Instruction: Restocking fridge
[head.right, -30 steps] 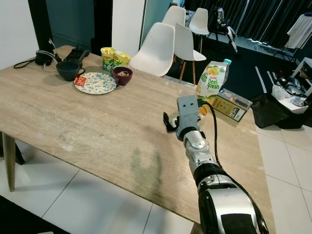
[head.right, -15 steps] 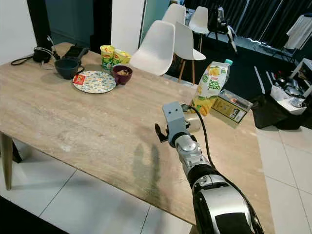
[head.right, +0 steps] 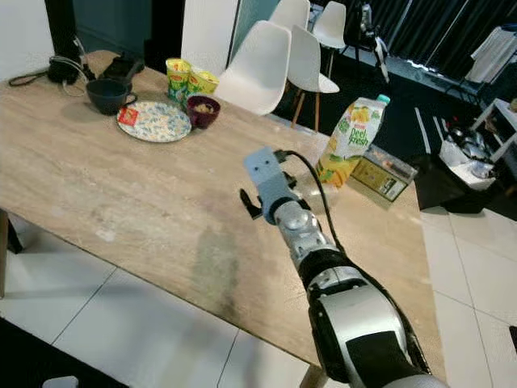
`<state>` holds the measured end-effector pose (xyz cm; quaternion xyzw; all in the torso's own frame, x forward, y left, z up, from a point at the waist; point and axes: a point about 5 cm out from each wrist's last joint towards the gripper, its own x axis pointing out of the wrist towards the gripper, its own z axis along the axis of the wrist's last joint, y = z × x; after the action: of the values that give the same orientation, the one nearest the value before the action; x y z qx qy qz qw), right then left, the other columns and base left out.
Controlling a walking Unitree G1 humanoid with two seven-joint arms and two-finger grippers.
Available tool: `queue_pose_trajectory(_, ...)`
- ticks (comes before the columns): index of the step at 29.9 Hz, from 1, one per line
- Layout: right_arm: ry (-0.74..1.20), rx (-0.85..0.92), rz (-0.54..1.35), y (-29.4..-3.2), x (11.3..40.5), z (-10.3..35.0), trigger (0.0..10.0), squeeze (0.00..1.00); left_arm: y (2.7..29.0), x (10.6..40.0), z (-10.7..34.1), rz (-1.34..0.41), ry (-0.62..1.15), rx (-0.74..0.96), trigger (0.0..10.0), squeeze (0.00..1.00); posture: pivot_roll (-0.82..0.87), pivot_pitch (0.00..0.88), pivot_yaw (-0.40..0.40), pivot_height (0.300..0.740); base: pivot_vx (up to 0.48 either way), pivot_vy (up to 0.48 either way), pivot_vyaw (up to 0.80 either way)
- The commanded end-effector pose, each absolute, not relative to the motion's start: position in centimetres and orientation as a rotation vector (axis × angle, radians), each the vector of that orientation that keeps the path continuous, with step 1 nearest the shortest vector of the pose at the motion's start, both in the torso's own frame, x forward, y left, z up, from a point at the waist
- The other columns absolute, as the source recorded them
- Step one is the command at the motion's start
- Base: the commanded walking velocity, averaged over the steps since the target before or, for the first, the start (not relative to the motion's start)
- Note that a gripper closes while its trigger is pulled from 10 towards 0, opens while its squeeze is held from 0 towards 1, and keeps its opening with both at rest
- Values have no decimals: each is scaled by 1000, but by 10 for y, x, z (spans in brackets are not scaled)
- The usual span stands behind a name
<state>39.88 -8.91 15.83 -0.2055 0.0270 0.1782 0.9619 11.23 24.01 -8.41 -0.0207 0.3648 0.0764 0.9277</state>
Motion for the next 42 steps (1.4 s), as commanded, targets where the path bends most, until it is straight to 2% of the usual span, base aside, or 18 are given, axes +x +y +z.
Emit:
queue_pose_trajectory(1,59,-472,381,-84,398,156,10000,0,200,89,-100,53,846,-112,10000,0,276,121,-320,740,0,0,0)
queue_pose_trajectory(10,84,-459,383,-74,397,155,10000,0,191,77,-101,16,845,-108,10000,0,271,177,-338,740,0,0,0)
queue_pose_trajectory(20,77,-486,314,-81,402,163,10000,0,185,69,-101,-8,839,-111,10000,0,269,205,-341,740,0,0,0)
queue_pose_trajectory(27,67,-526,264,-92,406,171,10000,0,189,63,-98,-21,803,-98,10000,0,275,256,-330,740,0,0,0)
queue_pose_trajectory(42,38,-572,220,-100,411,182,10000,0,190,54,-95,-63,795,-78,10000,0,293,285,-304,740,0,0,0)
